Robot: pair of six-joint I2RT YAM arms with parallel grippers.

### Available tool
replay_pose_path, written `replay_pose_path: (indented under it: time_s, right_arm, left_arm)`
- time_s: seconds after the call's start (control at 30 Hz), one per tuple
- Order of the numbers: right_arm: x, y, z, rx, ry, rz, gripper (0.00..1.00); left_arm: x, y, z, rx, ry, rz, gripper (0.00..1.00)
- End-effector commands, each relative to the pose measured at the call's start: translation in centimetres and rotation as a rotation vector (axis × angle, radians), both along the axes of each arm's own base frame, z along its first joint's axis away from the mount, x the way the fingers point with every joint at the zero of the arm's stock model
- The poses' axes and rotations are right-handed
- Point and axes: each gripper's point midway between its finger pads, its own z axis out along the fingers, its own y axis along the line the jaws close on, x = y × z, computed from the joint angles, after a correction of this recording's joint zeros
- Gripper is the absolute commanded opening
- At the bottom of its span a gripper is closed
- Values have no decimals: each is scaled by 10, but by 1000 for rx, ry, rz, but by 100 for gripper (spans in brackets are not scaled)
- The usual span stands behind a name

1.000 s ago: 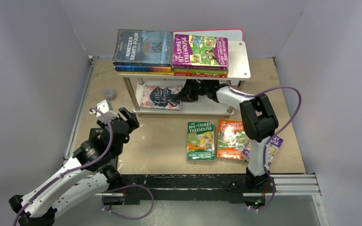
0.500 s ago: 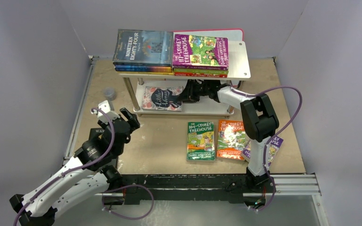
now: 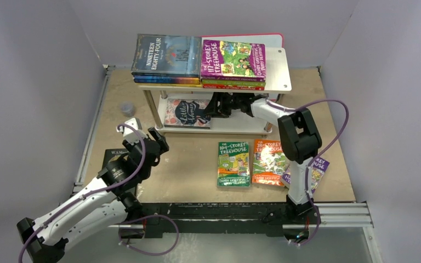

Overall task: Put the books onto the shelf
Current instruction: Place the book on the shelf.

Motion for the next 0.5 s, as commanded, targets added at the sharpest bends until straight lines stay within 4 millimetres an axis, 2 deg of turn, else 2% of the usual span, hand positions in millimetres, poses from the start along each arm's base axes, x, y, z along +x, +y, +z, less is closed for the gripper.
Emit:
replay_pose_path:
  time_s: [0.0,0.13,0.23,0.47]
  right_arm:
    - [9,-22,-3,-136,-68,-111,61]
    - [11,-35,-7,-187,-79,-185,62]
    - [12,-41,-11,-211,-87,-221,58]
    - [5,-18,-18,-177,-65,-150,42]
  left_arm:
    - [8,-11,7,-62,-33,-1,68]
    - [9,-11,7,-58,-35,0,68]
    - [9,-10,7,-57,-37,7,68]
    - [8,-8,4,-53,-34,12,68]
